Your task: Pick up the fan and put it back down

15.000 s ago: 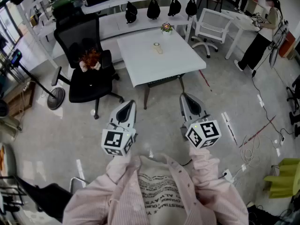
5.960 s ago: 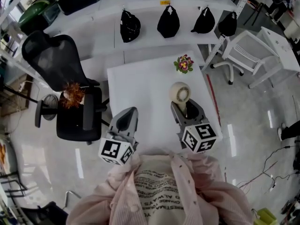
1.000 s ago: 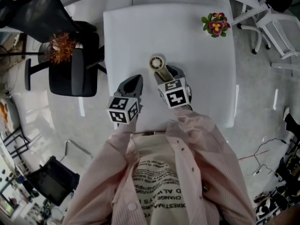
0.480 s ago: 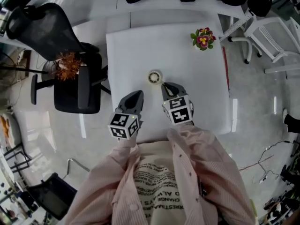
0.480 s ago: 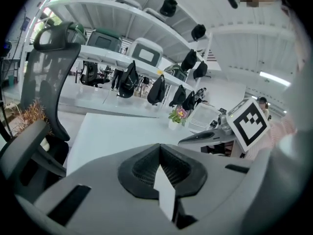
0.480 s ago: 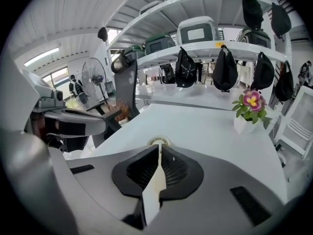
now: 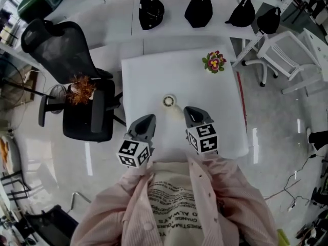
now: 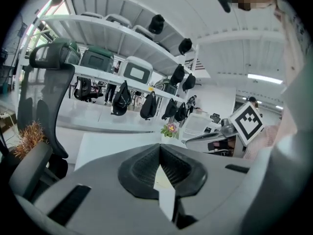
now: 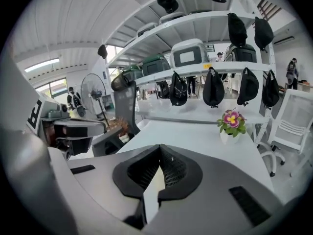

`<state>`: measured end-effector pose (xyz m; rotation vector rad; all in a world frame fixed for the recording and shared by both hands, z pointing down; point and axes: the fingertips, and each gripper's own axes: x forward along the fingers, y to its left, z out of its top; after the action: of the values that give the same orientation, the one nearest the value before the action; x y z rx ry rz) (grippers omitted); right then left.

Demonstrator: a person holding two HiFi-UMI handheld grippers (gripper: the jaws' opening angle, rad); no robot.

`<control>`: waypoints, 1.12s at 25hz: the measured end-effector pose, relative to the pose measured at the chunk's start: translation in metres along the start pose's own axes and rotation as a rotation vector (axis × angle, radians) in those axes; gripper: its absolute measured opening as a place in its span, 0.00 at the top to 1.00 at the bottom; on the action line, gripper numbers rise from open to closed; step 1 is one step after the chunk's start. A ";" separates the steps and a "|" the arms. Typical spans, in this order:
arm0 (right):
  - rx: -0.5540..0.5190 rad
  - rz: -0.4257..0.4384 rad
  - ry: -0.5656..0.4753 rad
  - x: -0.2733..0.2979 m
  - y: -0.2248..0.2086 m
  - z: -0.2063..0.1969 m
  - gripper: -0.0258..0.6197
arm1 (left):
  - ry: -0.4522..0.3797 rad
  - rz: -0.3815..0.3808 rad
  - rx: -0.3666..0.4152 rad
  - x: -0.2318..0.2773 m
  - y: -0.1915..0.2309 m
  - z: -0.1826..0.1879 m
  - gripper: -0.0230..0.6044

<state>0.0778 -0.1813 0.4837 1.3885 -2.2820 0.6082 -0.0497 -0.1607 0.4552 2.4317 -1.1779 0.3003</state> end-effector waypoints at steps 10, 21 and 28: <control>0.017 0.006 -0.180 -0.057 0.005 0.044 0.96 | -0.112 0.033 0.036 -0.039 0.000 0.039 0.96; 0.025 -0.024 -0.372 -0.102 -0.002 0.088 0.96 | -0.210 0.087 0.067 -0.067 0.012 0.073 0.96; 0.051 -0.080 -0.426 -0.121 -0.011 0.099 0.96 | -0.241 0.114 0.064 -0.076 0.015 0.080 0.96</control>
<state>0.1284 -0.1530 0.3378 1.7644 -2.5268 0.3735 -0.1073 -0.1527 0.3602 2.5148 -1.4329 0.0795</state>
